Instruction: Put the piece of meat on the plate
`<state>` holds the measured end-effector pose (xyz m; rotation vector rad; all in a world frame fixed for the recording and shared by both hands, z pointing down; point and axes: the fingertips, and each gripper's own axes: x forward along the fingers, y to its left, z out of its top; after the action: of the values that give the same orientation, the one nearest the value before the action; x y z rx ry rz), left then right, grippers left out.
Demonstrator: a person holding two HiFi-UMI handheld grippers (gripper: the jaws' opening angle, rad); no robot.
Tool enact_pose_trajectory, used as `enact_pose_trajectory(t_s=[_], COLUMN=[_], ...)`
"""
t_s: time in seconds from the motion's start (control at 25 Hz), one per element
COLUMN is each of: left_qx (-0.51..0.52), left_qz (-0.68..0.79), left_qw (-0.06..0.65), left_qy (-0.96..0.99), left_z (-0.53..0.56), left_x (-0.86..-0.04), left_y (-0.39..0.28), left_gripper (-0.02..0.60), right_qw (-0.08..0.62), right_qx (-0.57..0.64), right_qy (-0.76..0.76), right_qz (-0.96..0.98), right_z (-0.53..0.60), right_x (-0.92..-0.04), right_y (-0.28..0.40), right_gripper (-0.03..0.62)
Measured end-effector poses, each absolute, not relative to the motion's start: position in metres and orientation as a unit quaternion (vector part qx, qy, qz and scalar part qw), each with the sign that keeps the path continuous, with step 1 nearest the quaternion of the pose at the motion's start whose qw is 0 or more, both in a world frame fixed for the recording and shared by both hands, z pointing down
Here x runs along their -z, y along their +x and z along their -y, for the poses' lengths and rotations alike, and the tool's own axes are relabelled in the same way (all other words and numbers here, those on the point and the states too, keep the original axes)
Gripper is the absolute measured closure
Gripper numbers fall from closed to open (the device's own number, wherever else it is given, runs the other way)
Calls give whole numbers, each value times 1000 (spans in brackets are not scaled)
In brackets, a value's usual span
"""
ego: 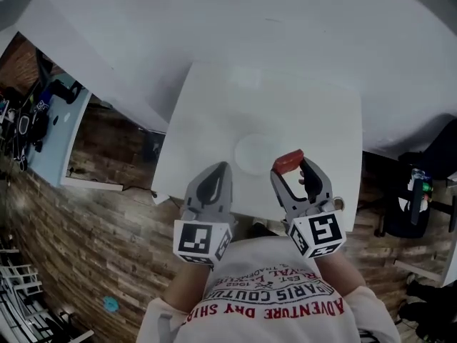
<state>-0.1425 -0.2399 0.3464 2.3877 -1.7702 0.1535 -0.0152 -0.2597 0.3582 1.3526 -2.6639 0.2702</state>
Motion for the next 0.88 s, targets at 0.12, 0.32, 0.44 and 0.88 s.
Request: enact_pose_trajectory(t_s=[0.12, 0.32, 0.44, 0.88], left_qx=[-58, -74, -98, -108], left_qz=[589, 575, 559, 459], left_qw=[90, 107, 116, 165], left_qy=[801, 808, 815, 866], left_z=[257, 284, 301, 341], left_x=[-357, -385, -409, -459], left_y=[-142, -147, -152, -158], left_gripper=[574, 574, 574, 574], right_qw=[91, 127, 159, 276], right_qx=[-112, -143, -167, -266], right_qy=[460, 471, 480, 492], right_qz=[876, 861, 846, 781], right_z=[276, 298, 308, 332], right_x=[-378, -413, -439, -544], right_y=[-13, -20, -27, -60], right_gripper=[315, 315, 315, 316])
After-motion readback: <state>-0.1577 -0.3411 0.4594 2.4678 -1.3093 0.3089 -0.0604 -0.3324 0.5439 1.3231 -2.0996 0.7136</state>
